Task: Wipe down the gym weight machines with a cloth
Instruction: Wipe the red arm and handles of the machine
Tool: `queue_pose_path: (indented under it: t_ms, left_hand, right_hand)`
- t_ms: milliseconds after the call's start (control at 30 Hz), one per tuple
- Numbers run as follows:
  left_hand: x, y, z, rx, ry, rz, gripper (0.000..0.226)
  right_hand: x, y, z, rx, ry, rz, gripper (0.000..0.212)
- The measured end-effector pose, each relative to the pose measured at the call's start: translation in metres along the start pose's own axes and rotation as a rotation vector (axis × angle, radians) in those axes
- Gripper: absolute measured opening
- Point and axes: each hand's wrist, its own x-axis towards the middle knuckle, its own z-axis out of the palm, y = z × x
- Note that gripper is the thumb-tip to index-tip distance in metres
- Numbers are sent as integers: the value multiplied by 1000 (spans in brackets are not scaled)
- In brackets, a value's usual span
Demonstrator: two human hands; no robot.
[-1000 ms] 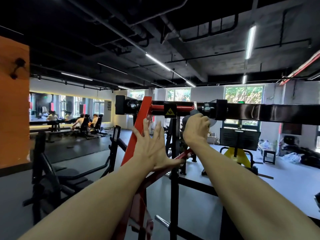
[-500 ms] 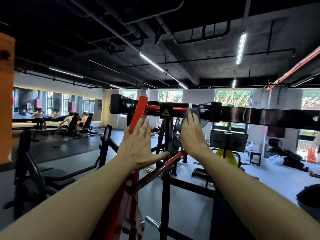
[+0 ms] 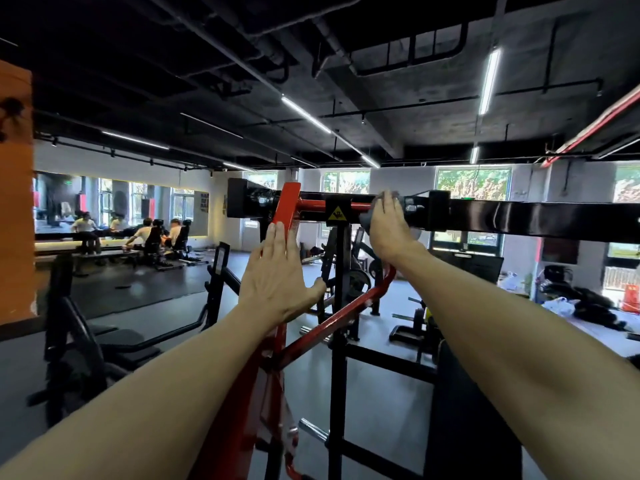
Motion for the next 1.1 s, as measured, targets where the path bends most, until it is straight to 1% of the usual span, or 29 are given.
queue_pose_path:
  t_ms: [100,200,233,300,333,400,433,500,567,633,700,767,867,900,933,1000,1100]
  left_hand:
    - [-4,-3,-1,-12,-43,20,102]
    - [-16,-8,-6,-5,-97,75,100]
    - [-22,-9,-10,8,-116,92,99]
    - [-37,-9,-14,23,-162,113,98]
    - [-49,-10,-21,21,-185,118,97]
    - [-62,-7,-22,11,-240,133,96]
    - [-69,-7,-25,10,-269,146,95]
    - [-89,-10,-36,4,-338,173,88]
    - [-107,-15,-42,4,-380,192,78]
    - [-121,-18,-48,4,-407,208,72]
    - [-134,-22,-52,15,-418,223,69]
    - [-143,-25,-57,40,-394,256,66]
    - [-149,-26,-70,60,-356,306,65]
    - [-149,-25,-74,63,-349,314,66]
    - [-148,-23,-76,63,-343,322,67]
    - [-146,-13,-81,63,-324,350,68]
    - [-136,7,-86,72,-281,398,67]
  right_hand:
    - [-32,-7,8,4,-3,26,68]
    - [-64,-7,19,120,-16,71,72]
    - [-73,-5,22,130,-23,58,68]
    - [-91,-3,30,183,-25,62,55]
    - [-101,-4,30,237,-5,85,52]
    - [-119,-8,32,243,15,111,48]
    - [-131,-13,30,246,15,84,49]
    - [-169,-36,21,257,-55,-25,62]
    - [-200,-62,18,237,-84,-145,72]
    - [-220,-84,20,292,-140,-231,71]
    - [-234,-100,12,328,-224,-370,69]
    - [-245,-104,-6,357,-320,-399,67]
    - [-256,-86,-33,393,-480,-300,40]
    - [-258,-77,-40,383,-513,-253,38]
    - [-259,-68,-46,352,-523,-208,37]
    - [-256,-49,-59,288,-488,-104,37]
    - [-246,-19,-70,333,-421,110,37]
